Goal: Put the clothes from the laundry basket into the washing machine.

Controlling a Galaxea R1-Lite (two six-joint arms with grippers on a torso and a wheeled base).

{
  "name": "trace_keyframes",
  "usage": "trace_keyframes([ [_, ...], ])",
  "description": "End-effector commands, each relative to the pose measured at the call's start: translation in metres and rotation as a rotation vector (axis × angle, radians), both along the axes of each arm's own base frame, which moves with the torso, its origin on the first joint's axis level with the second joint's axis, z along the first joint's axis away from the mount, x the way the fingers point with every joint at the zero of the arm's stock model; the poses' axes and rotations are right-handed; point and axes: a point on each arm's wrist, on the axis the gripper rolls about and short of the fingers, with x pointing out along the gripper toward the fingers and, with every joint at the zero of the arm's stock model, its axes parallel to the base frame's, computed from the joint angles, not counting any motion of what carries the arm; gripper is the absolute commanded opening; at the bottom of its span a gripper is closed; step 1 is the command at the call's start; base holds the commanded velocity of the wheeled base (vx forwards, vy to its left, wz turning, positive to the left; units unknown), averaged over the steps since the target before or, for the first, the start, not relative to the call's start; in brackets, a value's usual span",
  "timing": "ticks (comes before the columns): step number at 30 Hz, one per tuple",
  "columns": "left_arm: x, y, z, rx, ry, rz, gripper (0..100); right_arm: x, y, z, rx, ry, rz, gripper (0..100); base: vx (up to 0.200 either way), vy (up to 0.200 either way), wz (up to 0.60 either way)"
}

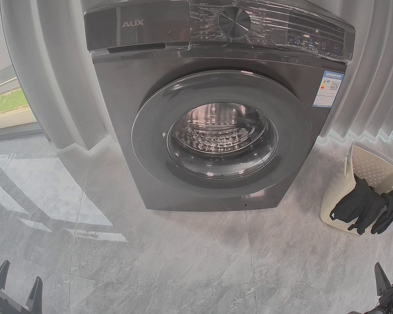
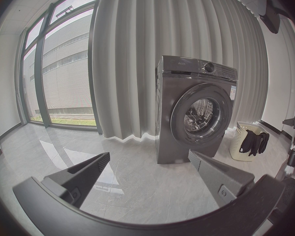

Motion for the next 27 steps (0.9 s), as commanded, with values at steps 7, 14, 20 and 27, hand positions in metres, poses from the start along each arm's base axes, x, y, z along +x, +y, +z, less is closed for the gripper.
trace_keyframes([
  [7,0.0003,0.0,-0.0052,-0.001,0.004,0.0,100,0.0002,0.0001,-0.0039,-0.003,0.003,0.006,100,0.0,0.0,-0.43],
  [14,0.0003,0.0,-0.0052,-0.003,0.004,0.0,100,0.0002,0.0001,-0.0037,-0.003,0.002,0.006,100,0.0,0.0,0.0],
  [20,0.0003,0.0,-0.0052,-0.003,0.004,0.0,100,0.0002,0.0001,-0.0039,-0.003,0.003,0.006,100,0.0,0.0,0.0],
  [27,0.0003,0.0,-0.0052,-0.001,0.004,-0.001,100,0.0002,0.0001,-0.0037,-0.002,0.002,0.004,100,0.0,0.0,-0.26],
])
